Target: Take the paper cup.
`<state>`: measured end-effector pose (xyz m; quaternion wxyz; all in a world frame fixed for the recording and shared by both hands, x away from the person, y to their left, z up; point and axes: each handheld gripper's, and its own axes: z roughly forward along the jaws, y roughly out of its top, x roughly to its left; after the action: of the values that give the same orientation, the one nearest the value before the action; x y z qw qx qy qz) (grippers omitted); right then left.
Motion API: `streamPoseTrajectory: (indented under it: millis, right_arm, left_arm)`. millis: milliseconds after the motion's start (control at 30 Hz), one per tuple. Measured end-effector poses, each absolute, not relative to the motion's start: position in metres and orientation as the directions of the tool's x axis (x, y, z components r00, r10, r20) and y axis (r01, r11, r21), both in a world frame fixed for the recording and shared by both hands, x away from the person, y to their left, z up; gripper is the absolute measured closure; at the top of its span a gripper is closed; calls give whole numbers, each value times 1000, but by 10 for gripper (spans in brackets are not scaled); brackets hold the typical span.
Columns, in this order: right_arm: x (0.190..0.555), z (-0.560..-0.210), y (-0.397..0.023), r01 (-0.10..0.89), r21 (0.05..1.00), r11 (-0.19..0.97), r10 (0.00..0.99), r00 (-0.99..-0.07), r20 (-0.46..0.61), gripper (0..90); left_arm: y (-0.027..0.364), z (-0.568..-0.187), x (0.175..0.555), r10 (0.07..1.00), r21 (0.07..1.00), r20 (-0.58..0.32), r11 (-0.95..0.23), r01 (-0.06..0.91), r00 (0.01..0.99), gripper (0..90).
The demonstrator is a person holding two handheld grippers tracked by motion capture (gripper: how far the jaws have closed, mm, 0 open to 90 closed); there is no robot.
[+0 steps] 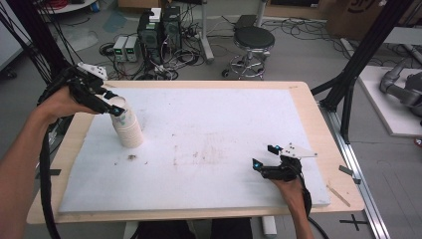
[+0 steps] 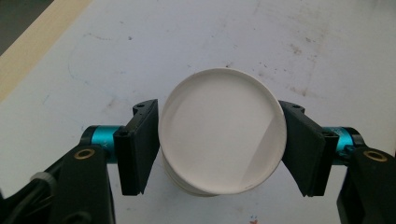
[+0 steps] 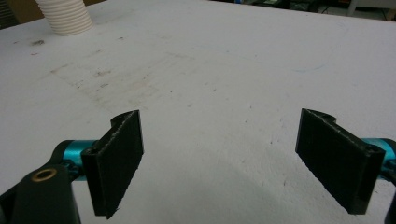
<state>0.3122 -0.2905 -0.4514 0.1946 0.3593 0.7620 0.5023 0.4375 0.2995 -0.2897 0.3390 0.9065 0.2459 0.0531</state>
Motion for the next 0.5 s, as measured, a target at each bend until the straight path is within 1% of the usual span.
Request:
streamPoseTrajectory:
  millis: [233, 500]
  right_arm:
    - [312, -451, -291, 352, 905, 237, 743, -667, 64, 150]
    - [312, -451, -290, 358, 904, 235, 743, -665, 70, 151]
  left_arm:
    - [304, -278, 435, 488, 659, -69, -632, 407, 870, 350]
    - [305, -244, 431, 504, 694, -55, -601, 396, 862, 356]
